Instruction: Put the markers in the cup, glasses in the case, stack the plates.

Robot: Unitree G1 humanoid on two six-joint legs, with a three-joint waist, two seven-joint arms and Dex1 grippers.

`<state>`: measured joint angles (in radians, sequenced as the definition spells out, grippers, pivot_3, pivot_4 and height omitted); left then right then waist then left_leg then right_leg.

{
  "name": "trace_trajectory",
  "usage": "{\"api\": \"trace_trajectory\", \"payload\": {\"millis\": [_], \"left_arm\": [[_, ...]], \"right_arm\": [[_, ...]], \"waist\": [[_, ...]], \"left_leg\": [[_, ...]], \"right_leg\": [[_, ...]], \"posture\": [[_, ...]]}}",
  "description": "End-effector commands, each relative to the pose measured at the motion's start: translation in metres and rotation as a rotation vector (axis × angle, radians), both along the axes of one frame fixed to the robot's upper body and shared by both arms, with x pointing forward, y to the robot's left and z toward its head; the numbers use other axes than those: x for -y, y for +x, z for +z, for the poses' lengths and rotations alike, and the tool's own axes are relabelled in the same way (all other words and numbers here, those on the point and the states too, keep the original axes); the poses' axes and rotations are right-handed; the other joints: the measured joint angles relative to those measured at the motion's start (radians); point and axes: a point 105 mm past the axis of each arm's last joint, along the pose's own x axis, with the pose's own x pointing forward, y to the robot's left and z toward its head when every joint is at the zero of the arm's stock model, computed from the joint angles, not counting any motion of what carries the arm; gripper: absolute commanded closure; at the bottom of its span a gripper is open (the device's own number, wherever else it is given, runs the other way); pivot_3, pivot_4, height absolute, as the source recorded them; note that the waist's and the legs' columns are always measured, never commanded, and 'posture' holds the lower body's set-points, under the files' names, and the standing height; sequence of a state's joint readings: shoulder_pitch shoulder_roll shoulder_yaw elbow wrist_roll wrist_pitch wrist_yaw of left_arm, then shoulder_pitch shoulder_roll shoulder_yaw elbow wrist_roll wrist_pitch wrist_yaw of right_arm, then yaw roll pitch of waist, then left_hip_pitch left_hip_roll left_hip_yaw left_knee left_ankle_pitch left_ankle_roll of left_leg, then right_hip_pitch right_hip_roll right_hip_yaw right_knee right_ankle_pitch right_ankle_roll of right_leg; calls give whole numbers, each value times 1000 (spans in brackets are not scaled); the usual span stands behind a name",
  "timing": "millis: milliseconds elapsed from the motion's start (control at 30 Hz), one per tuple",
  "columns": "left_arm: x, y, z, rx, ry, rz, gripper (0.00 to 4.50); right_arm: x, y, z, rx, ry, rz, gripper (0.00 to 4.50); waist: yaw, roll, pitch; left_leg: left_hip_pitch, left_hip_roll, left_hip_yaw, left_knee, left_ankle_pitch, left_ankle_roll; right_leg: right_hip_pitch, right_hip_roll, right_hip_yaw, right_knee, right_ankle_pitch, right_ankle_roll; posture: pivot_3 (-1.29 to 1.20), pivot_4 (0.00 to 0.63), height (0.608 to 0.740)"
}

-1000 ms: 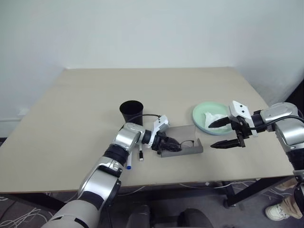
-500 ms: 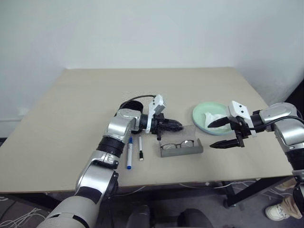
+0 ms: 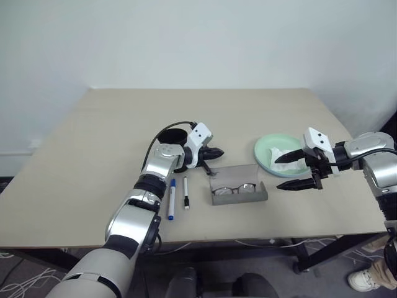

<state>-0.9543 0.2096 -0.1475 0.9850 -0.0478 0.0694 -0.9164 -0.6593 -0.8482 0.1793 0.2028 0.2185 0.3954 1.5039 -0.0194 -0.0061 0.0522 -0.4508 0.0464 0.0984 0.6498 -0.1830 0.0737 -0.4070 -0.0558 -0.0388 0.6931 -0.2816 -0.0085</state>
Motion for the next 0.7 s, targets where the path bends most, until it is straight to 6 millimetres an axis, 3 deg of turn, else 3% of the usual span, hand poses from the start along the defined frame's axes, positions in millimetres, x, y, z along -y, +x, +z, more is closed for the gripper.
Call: {"api": "trace_trajectory", "payload": {"millis": [33, 400, 700], "left_arm": [[11, 1, 15, 55, 0, -53, 4485], [23, -27, 0, -7, 40, -231, 4485], [26, -49, 1, -30, 67, -350, 4485]], "right_arm": [[-1, 1, 17, 56, 31, 5, 0], [-3, 1, 15, 59, 34, 6, 0], [-5, 2, 14, 62, 33, 11, 0]], "waist": [[0, 0, 0], [-1, 0, 0], [-1, 0, 0]], "left_leg": [[0, 0, 0, 0, 0, 0], [0, 0, 0, 0, 0, 0], [0, 0, 0, 0, 0, 0]], "right_leg": [[0, 0, 0, 0, 0, 0], [0, 0, 0, 0, 0, 0], [0, 0, 0, 0, 0, -1]], "posture": [[0, 0, 740], [0, 0, 740], [0, 0, 740]]}}
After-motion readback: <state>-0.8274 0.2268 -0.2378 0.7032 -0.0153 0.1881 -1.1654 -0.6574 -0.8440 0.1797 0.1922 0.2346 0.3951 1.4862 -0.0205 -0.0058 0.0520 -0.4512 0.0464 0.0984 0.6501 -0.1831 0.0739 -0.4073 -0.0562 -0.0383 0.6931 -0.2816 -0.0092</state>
